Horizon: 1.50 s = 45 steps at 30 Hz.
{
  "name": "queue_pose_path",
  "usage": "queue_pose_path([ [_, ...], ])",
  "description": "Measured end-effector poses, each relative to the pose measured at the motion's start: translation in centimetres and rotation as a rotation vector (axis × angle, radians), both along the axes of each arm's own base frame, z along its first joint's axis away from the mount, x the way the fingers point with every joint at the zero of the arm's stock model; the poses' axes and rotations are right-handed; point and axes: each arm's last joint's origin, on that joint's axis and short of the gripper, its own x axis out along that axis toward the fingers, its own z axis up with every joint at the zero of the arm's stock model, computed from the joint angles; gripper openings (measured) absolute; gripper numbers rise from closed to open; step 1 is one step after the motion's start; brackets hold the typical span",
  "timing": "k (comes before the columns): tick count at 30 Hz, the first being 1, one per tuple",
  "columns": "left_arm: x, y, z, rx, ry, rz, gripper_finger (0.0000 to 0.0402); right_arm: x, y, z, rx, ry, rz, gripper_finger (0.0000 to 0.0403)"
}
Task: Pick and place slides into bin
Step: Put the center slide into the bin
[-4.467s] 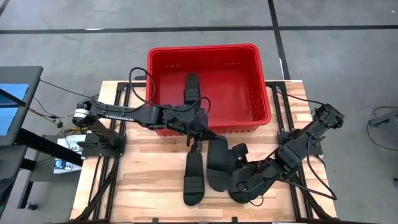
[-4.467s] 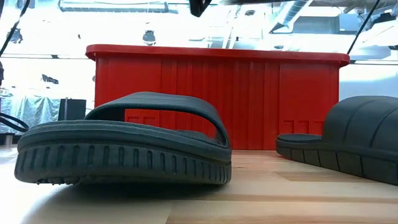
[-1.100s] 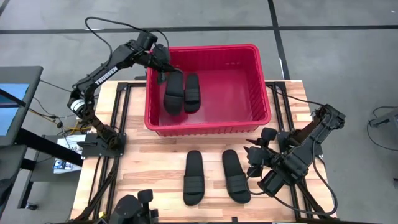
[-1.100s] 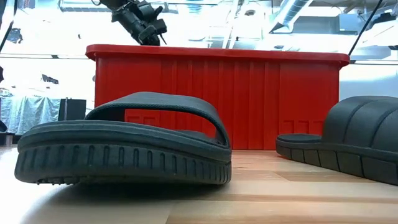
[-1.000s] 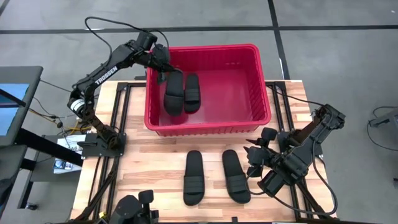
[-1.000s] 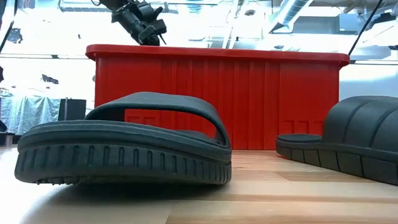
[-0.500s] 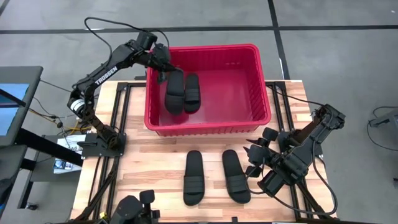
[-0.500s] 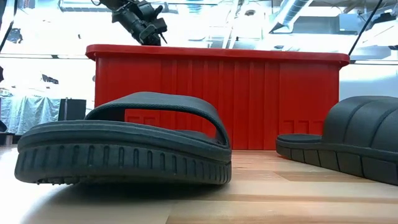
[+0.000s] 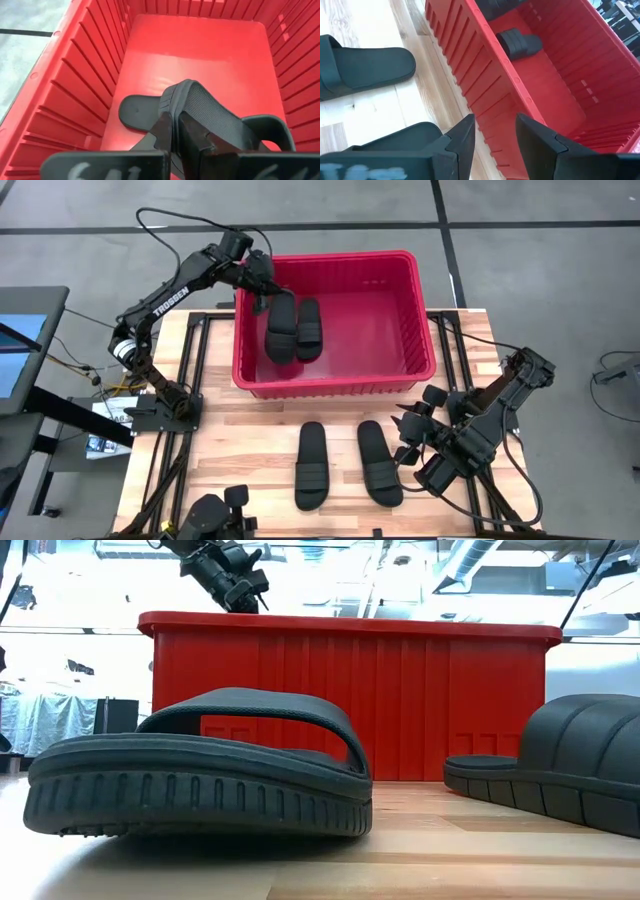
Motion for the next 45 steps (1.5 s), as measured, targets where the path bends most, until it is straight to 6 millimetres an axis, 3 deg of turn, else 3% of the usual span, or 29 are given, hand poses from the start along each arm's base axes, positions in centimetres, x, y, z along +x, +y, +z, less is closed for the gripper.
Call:
queue_pose_path([
  [15, 0.0, 0.0, 0.0, 0.002, 0.007, 0.007, 0.0, 0.0, 0.0, 0.0, 0.0, 0.0, 0.0, 0.0134],
  [29, 0.2, 0.3, -3.1, -0.007, 0.033, 0.017, 0.0, 0.0, 0.0, 0.0, 0.001, -0.001, 0.0, 0.0134],
  [45, 0.2, 0.4, -3.2, -0.006, 0.032, 0.018, 0.0, 0.0, 0.0, 0.0, 0.003, -0.003, 0.0, 0.0134],
])
